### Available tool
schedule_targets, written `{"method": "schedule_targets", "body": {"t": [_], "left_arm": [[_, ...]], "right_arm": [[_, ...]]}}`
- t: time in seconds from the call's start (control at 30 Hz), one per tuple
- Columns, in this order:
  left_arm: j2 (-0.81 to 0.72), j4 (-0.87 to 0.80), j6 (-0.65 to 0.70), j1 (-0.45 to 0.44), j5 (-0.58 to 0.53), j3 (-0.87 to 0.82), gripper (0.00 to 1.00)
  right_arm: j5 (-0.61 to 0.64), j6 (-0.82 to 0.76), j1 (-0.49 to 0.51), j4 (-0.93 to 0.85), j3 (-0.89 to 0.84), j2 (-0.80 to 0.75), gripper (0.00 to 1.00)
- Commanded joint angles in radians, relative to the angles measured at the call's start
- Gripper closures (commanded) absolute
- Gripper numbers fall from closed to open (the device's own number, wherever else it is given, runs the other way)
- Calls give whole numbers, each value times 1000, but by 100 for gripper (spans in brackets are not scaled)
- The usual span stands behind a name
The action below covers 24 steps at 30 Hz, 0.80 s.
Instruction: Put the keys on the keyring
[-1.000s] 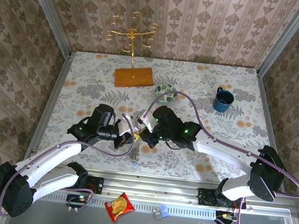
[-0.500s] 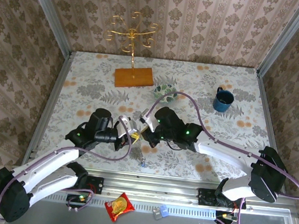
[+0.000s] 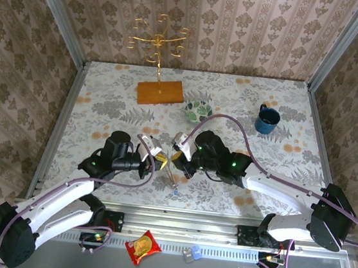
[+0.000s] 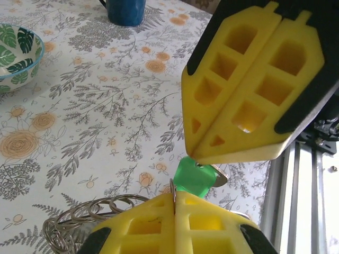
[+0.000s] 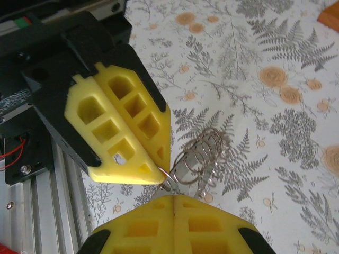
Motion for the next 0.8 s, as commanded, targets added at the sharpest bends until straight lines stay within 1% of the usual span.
{"method": "schedule_targets", "body": {"t": [0.0,0.33,0.77], "left_arm": [[-14,73,-63,16,86,-8,100],[6,79,-62,34,142,-6,100],[18,87,-61,37,141,-4,100]], "right_arm": [[-46,-62,-7,42,2,-5,100],[-32,-77,-9,32,21,6,100],[-64,-72,-9,27,27,8,100]]}}
